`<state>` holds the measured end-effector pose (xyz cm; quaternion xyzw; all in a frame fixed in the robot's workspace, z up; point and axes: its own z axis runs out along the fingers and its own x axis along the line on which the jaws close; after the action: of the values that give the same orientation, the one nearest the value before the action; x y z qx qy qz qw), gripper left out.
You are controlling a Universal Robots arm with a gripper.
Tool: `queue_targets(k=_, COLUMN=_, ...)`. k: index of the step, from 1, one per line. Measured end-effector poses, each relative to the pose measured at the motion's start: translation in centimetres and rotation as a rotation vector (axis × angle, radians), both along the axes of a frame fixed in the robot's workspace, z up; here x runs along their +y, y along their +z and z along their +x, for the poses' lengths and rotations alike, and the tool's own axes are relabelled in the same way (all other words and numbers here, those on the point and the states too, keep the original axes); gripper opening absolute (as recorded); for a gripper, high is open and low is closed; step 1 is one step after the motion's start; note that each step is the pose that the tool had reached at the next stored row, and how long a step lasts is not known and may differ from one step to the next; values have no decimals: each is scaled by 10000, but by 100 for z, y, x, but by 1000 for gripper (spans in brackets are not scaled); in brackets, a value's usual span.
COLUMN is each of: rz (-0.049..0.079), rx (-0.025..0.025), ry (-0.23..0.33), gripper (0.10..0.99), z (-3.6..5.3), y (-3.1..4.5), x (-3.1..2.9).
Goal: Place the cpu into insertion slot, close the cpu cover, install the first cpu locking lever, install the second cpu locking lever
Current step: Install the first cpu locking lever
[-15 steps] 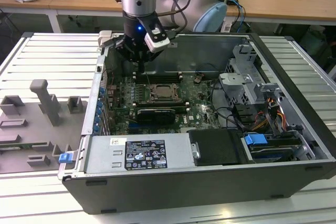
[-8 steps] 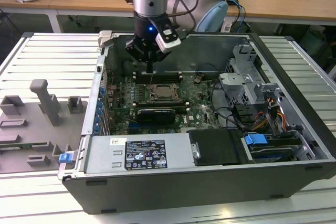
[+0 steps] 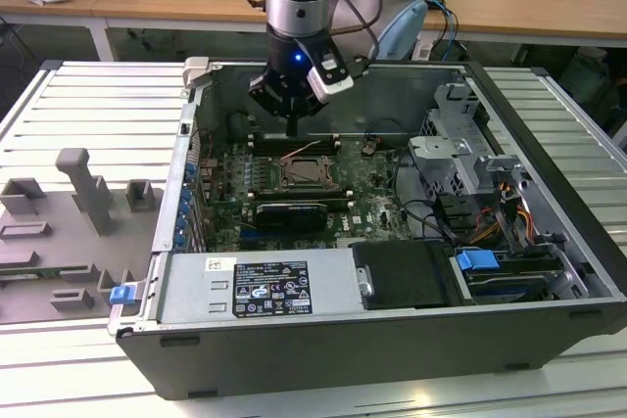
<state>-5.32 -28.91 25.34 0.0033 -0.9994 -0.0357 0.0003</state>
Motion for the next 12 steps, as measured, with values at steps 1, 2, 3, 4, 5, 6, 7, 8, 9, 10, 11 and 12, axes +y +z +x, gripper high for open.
queue_targets(k=1, rz=67, rx=-3, ry=1, gripper=106, z=8, y=-22, x=-3)
queue_targets(k=2, rz=66, rx=0, ry=1, gripper=106, z=17, y=-45, x=-4)
queue_targets(k=3, rz=69, rx=0, ry=0, gripper=106, z=26, y=-57, x=-4)
queue_targets(k=4, rz=82, rx=0, ry=0, gripper=106, z=36, y=-67, x=-4)
queue_targets(k=5, rz=97, rx=-1, ry=1, gripper=106, z=50, y=-76, x=-5)
queue_targets(k=6, rz=99, rx=1, ry=2, gripper=106, z=73, y=-86, x=-5)
queue_targets(k=7, rz=98, rx=1, ry=-7, gripper=106, z=104, y=-104, x=-5)
queue_targets(k=8, rz=98, rx=0, ry=-22, gripper=106, z=126, y=-126, x=-5)
queue_targets(k=9, rz=99, rx=0, ry=-24, gripper=106, z=139, y=-144, x=-5)
queue_targets(k=10, rz=99, rx=0, ry=-24, gripper=106, z=148, y=-157, x=-4)
queue_targets(k=11, rz=100, rx=-1, ry=-24, gripper=106, z=157, y=-174, x=-4)
queue_targets(k=12, rz=99, rx=0, ry=-24, gripper=106, z=171, y=-195, x=-1)
